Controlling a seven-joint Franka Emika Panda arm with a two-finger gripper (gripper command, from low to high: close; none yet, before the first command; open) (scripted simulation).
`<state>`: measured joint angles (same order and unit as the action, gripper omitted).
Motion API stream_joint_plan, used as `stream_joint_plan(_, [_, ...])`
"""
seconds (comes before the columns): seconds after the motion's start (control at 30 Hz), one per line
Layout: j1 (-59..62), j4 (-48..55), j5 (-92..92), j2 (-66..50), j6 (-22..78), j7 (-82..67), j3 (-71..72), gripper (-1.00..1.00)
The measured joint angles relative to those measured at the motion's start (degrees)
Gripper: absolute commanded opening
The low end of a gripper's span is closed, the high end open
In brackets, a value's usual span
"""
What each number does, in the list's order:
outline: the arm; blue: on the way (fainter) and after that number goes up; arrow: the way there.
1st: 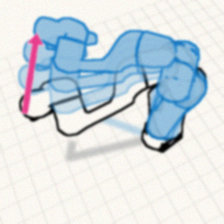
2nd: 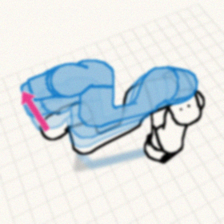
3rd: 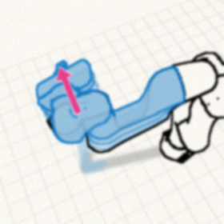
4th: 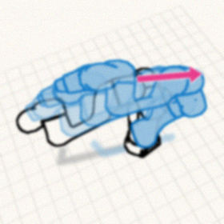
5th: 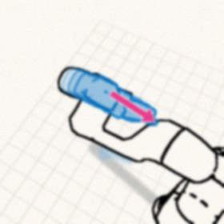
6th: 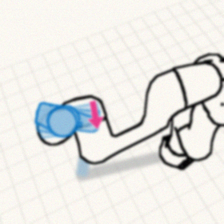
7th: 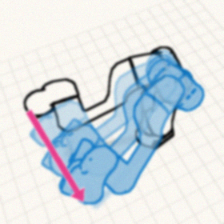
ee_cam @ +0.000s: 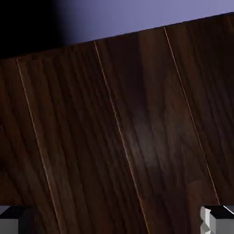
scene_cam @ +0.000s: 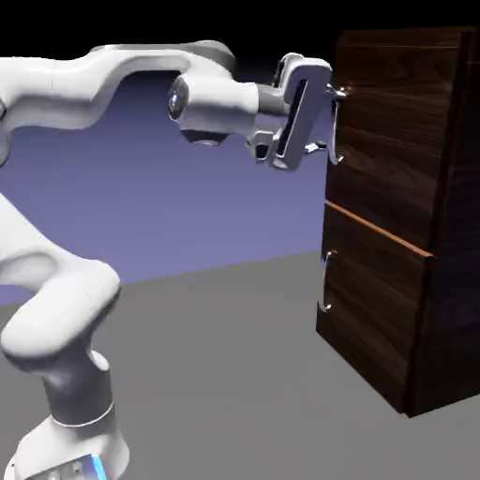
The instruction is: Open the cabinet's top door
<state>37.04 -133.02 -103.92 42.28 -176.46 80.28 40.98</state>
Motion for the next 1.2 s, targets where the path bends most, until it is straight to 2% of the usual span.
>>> stream_joint_plan(0.8, [21.71,16.11,-59.81,5.54,-1.41,21.77,23.59,0.00])
stream_joint_plan(0.87, [22.11,16.40,-60.90,5.64,-1.44,22.17,24.02,0.00])
stream_joint_plan(1.03, [32.40,23.66,-61.23,2.99,-0.77,22.02,31.03,0.00])
stream_joint_plan(1.07, [33.40,24.37,-61.26,2.73,-0.71,22.01,31.72,-1.00])
stream_joint_plan(1.2, [29.27,21.25,-59.70,1.47,1.45,21.55,28.98,-1.00])
